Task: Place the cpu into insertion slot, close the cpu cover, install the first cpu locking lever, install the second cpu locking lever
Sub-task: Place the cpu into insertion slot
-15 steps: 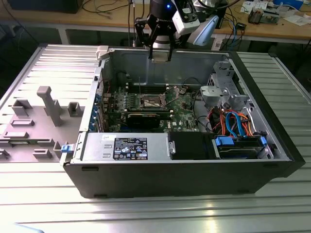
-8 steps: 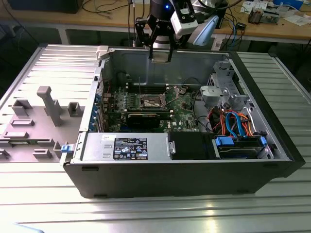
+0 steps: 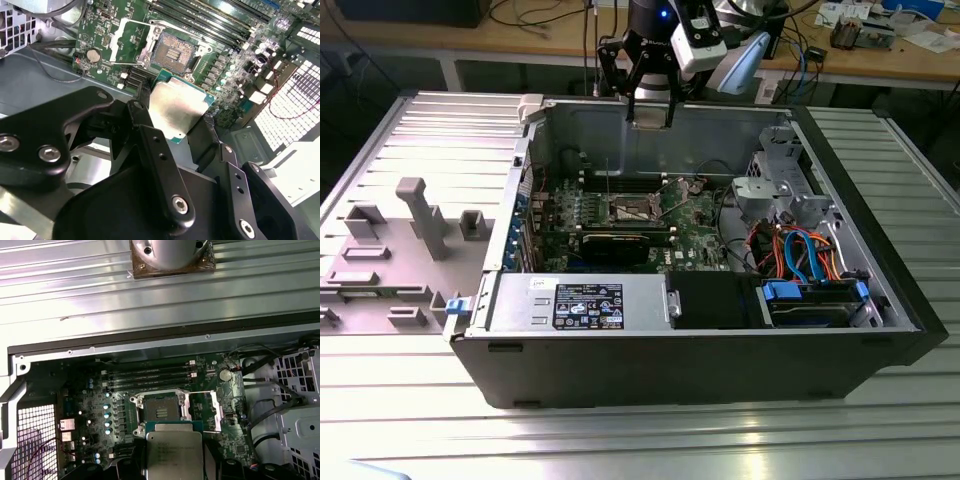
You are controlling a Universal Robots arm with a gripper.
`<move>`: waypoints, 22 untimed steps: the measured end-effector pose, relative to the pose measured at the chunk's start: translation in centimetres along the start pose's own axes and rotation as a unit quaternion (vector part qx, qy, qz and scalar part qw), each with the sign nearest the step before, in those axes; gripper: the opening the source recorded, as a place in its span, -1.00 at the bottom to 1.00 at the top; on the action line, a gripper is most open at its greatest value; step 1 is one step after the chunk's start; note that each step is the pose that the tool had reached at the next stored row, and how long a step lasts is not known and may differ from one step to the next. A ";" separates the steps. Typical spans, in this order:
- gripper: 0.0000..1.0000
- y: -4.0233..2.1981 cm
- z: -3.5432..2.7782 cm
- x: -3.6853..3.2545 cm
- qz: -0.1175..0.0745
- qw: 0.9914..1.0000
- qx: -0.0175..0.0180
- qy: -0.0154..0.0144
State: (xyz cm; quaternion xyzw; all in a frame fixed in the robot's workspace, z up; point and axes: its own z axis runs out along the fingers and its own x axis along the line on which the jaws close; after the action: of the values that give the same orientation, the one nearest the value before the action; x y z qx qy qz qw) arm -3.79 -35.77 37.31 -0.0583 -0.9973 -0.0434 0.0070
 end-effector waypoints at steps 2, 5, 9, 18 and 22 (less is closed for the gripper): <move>0.09 -0.03 0.02 0.00 0.007 1.000 0.000 -0.001; 0.09 -0.05 0.04 -0.01 0.013 1.000 0.000 -0.001; 0.09 -0.11 0.08 -0.01 0.024 1.000 0.000 -0.002; 0.09 -0.15 0.23 -0.02 0.056 0.998 -0.001 -0.005; 0.09 -0.17 0.33 -0.02 0.070 0.998 -0.001 -0.006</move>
State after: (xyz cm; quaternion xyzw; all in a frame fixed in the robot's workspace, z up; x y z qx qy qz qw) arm -3.78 -35.91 36.97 -0.1279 -0.9908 -0.0433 0.0040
